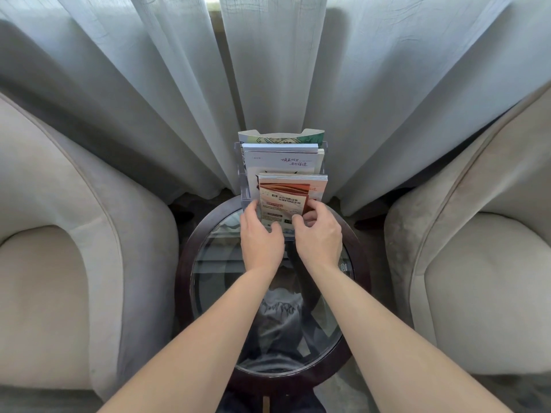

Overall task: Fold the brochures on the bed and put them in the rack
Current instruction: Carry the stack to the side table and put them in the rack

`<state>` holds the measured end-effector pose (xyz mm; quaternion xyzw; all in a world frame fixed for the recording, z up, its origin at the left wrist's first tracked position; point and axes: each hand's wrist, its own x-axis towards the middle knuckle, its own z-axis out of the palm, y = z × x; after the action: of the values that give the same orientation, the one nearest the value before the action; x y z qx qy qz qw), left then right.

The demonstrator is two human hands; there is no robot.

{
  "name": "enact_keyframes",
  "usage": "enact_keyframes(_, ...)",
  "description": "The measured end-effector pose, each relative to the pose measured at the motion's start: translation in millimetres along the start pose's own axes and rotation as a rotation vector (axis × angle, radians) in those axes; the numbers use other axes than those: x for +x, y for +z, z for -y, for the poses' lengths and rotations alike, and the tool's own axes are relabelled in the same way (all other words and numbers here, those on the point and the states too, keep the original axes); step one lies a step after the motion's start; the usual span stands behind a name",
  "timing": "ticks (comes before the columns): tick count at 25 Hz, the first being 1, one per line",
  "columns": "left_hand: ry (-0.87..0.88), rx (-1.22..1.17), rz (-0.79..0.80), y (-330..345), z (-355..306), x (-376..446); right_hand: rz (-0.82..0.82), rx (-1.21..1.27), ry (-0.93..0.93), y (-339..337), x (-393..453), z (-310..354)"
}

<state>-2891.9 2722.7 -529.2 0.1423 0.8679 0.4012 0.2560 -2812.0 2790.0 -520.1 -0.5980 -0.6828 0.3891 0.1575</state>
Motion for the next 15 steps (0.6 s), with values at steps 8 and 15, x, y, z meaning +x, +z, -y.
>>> enact_keyframes(8,0.041,-0.032,0.035,3,-3,-6,-0.097,0.143,0.065,2,1,10)
enact_keyframes(15,0.060,-0.003,0.109,11,-5,0,-0.169,0.149,0.043,-2,8,3)
